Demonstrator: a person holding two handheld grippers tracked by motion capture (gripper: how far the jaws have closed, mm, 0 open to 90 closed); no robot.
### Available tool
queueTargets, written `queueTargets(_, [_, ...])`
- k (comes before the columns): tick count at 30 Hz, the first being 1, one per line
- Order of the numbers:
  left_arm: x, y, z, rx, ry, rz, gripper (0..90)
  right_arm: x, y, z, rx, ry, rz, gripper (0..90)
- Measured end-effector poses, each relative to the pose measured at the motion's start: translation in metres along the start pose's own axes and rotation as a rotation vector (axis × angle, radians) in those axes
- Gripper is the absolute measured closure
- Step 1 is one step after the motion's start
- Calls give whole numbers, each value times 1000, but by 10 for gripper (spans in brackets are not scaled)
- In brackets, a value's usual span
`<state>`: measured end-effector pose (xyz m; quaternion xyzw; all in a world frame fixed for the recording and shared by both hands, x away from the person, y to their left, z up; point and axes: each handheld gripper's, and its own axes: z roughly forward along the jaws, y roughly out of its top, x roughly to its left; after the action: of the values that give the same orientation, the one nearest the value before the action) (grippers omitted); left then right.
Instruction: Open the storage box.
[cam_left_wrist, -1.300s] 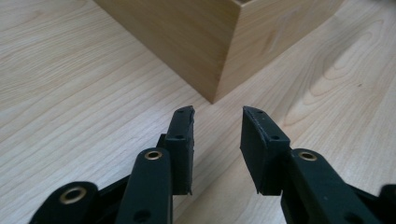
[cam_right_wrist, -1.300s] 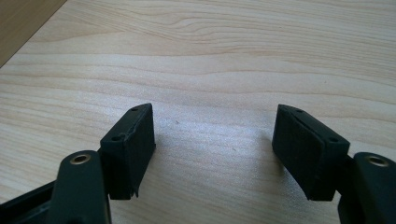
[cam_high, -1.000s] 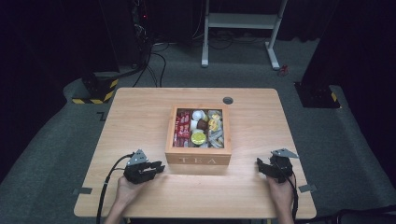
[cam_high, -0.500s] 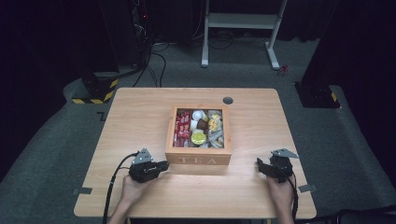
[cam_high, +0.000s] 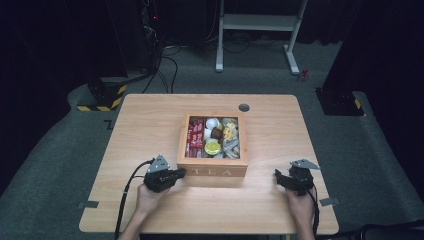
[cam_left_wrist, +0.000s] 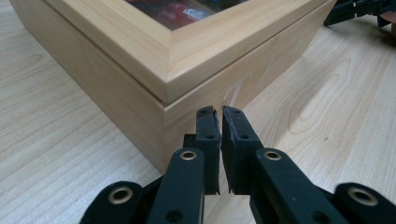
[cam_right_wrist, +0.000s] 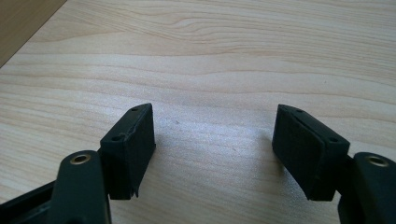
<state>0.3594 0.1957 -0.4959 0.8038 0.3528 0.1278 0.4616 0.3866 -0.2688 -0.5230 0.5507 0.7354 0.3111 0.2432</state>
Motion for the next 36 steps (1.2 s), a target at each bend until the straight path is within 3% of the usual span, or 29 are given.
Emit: queueTargets(36, [-7,13,6,-27,-1,-3,900,0,0,0,0,0,0,298])
